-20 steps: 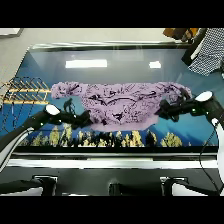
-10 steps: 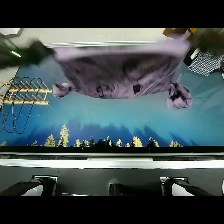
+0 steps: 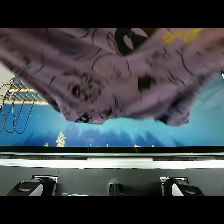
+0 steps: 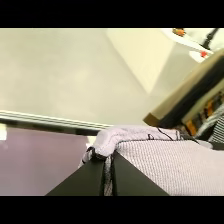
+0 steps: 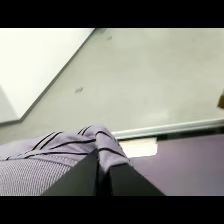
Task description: Fold the clothes and pants, and hang the long-sleeved shirts on hangers.
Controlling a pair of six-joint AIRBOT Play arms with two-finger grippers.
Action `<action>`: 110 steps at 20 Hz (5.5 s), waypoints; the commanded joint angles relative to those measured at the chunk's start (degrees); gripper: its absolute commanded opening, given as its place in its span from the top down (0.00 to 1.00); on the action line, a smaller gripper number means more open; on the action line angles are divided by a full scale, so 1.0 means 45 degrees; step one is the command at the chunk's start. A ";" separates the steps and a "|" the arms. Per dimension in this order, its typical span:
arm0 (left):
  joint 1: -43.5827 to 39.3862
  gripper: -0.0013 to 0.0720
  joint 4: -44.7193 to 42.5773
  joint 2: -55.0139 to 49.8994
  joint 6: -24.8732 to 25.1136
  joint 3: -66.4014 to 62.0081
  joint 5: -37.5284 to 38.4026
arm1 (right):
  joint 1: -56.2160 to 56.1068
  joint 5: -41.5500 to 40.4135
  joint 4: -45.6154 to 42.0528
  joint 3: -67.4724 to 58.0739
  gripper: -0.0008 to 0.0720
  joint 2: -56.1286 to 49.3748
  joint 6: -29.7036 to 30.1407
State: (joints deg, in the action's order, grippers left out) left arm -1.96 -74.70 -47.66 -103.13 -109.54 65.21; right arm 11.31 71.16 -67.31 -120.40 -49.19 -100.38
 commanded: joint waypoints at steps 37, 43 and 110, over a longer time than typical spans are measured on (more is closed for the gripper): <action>-0.0869 0.15 -0.1409 -0.3191 -0.0432 1.0355 0.0369 | -0.3721 0.1583 -0.2526 1.1978 0.30 -0.1880 0.0447; -0.3196 0.15 -0.1413 0.0529 -0.2006 1.5125 0.0160 | -0.8612 -0.0986 -0.2540 1.9526 0.24 0.2637 -0.3254; -0.9496 0.95 -0.4002 -0.2113 -0.1404 0.5969 0.5047 | -0.8121 0.6023 -0.4376 0.8558 0.94 -0.0121 -0.5877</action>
State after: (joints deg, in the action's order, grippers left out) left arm -46.92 -93.36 -58.11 -115.48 -72.93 78.02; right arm -30.87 88.03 -88.55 -69.43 -47.59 -133.23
